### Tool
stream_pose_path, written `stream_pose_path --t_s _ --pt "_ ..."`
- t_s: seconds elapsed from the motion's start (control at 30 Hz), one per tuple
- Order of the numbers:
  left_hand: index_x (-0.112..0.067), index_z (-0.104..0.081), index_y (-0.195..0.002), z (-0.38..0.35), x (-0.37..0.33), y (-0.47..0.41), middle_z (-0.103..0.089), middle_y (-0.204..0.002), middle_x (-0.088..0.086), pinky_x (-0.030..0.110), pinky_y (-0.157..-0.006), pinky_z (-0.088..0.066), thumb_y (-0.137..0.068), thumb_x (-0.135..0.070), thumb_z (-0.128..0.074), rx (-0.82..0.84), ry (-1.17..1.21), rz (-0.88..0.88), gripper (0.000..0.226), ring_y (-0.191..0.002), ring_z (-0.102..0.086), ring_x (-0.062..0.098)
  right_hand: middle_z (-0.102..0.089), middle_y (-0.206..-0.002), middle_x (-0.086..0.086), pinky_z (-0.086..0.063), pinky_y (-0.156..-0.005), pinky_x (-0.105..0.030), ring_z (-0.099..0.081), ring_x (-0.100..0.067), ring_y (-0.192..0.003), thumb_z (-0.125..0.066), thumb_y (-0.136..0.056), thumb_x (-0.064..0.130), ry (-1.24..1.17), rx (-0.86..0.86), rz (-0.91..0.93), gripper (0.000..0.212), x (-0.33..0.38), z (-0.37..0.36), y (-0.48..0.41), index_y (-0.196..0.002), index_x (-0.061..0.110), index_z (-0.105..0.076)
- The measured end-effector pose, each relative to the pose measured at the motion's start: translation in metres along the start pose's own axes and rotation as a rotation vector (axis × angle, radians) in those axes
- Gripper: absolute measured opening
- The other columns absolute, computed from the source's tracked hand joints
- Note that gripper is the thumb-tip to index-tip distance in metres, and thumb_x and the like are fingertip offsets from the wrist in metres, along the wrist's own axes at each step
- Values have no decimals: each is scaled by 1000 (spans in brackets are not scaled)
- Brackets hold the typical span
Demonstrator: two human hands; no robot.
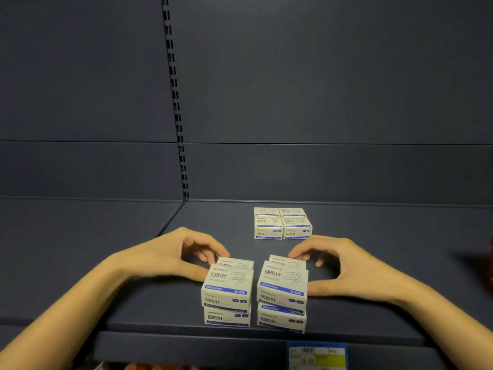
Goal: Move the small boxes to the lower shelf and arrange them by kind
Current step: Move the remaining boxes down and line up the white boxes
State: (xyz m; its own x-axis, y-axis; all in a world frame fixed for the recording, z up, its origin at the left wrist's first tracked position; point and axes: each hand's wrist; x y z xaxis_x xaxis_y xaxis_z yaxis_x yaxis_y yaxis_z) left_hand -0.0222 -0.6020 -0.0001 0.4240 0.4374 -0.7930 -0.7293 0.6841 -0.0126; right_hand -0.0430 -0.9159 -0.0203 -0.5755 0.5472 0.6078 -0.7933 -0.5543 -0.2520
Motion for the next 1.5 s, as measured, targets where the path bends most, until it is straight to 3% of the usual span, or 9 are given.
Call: stream_pose_path --t_s 0.2,0.33,0.43,0.63,0.87,1.1,1.27,1.37,1.5 --pt "-22 -66 -108 -3 1 -5 -70 -103 4 21 -85 -50 -76 -23 -72 -52 -9 -12 33 -94 -66 18 -68 -97 14 -51 -70 -22 -62 -8 -86 -76 -72 32 -12 -72 -5 30 0 -3 -2 -100 33 -66" --pt "-22 -65 -106 -6 -3 -18 -72 -93 6 18 -79 -52 -72 -29 -73 -131 13 -16 36 -88 -68 19 -70 -91 -5 -55 -76 -25 -65 -20 -79 -79 -70 17 -139 -221 -84 32 -12 9 2 -99 25 -68" --pt "-19 -64 -107 -12 -4 -34 -73 -87 7 16 -77 -51 -74 -23 -73 -182 7 3 34 -82 -68 16 -69 -92 -11 -54 -77 -22 -65 -22 -77 -80 -69 14 -170 -295 -145 35 -22 18 3 -100 25 -69" --pt "-17 -62 -108 -26 -1 -62 -72 -94 0 15 -78 -52 -76 -17 -72 -293 -18 24 33 -81 -68 7 -70 -88 -2 -52 -71 -15 -62 -6 -74 -80 -69 14 -143 -334 -210 34 -34 23 -1 -97 29 -69" --pt "-22 -66 -101 -32 10 -68 -74 -87 0 16 -78 -54 -72 -22 -76 -393 27 16 31 -79 -69 8 -72 -94 2 -55 -80 -21 -67 -8 -85 -81 -68 15 -163 -274 -237 37 -38 17 -8 -102 23 -67" --pt "-24 -66 -100 -35 9 -69 -72 -86 -1 11 -76 -51 -71 -23 -76 -449 -10 13 30 -79 -68 6 -65 -101 2 -56 -77 -20 -67 -11 -79 -79 -70 12 -129 -332 -208 35 -38 10 -15 -103 18 -68" --pt "-21 -67 -103 -36 -1 -65 -66 -85 -5 11 -72 -48 -77 -22 -71 -459 -51 21 26 -75 -62 9 -60 -101 12 -49 -69 -17 -58 -8 -78 -79 -71 26 65 -361 -165 35 -35 7 -14 -104 26 -66" --pt "-17 -69 -98 -31 -10 -51 -70 -87 -1 14 -76 -46 -80 -20 -66 -517 83 -13 18 -79 -61 11 -61 -96 17 -45 -70 -18 -58 -7 -80 -75 -74 31 96 -414 -141 24 -29 7 -7 -96 32 -66" --pt "-23 -72 -93 -18 -21 -12 -72 -87 -6 11 -78 -47 -80 -40 -65 -356 81 -94 22 -82 -64 5 -64 -89 14 -46 -71 -18 -59 -8 -81 -66 -79 36 40 -442 -47 12 -7 6 4 -88 30 -70"
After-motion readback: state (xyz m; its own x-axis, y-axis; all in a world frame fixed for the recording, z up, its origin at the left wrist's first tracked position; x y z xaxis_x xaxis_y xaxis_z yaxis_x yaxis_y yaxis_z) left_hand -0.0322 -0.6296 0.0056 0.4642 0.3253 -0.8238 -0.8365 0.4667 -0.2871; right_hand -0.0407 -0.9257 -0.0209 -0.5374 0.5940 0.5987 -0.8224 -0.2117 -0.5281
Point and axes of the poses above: each hand's wrist, its own y-axis away from the middle knuckle, its own z-axis out of the back of the hand, x = y × z
